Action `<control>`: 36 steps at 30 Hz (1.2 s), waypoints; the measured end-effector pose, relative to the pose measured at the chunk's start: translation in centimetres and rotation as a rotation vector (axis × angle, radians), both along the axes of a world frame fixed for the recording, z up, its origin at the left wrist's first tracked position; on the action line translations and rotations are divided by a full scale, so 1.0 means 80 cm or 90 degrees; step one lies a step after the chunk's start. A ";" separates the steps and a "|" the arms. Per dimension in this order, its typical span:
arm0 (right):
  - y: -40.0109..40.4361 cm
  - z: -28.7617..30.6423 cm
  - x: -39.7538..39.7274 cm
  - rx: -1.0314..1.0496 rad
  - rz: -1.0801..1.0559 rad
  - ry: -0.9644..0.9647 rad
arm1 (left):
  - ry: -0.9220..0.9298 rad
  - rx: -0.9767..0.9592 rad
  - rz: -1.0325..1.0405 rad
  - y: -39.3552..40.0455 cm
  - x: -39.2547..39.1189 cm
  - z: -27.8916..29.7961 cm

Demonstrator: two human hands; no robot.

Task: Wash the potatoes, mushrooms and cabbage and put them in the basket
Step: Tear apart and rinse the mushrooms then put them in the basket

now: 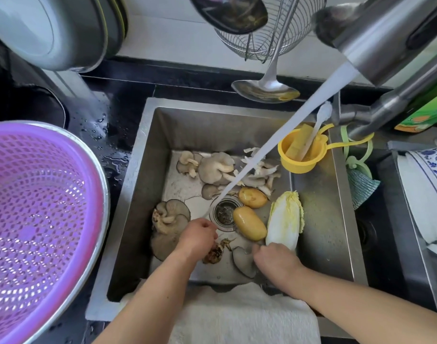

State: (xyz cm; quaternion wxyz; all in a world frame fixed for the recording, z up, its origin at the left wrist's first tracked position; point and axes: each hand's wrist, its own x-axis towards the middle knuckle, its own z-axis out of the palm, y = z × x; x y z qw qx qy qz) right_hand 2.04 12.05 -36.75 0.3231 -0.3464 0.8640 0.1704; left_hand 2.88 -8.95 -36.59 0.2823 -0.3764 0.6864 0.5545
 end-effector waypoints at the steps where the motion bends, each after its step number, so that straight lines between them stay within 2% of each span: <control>1: -0.002 -0.001 -0.001 -0.002 0.008 -0.003 | 0.002 0.004 0.013 0.000 -0.001 0.002; 6: -0.007 -0.011 -0.003 -0.021 0.018 0.005 | 0.006 0.049 0.075 -0.002 -0.003 0.012; 14: -0.009 -0.020 -0.003 -0.066 0.070 0.057 | 0.013 0.039 0.085 -0.001 -0.004 0.013; 19: -0.015 -0.014 -0.007 -0.029 0.099 0.000 | 0.003 0.035 0.073 -0.001 -0.004 0.017; 24: -0.010 -0.013 -0.009 -0.065 0.100 0.077 | -0.006 0.019 0.066 -0.001 -0.005 0.018; 26: -0.010 -0.018 -0.009 -0.080 0.144 0.108 | -0.011 0.010 0.063 -0.002 -0.005 0.019; 30: -0.020 -0.020 -0.009 -0.062 0.178 0.042 | -0.014 0.008 0.069 -0.003 -0.004 0.020; 33: -0.021 -0.010 -0.013 -0.088 0.081 0.084 | -0.023 0.002 0.084 -0.005 -0.003 0.020; 36: -0.026 -0.015 -0.007 -0.163 -0.109 -0.027 | -0.058 -0.011 0.091 -0.006 -0.006 0.019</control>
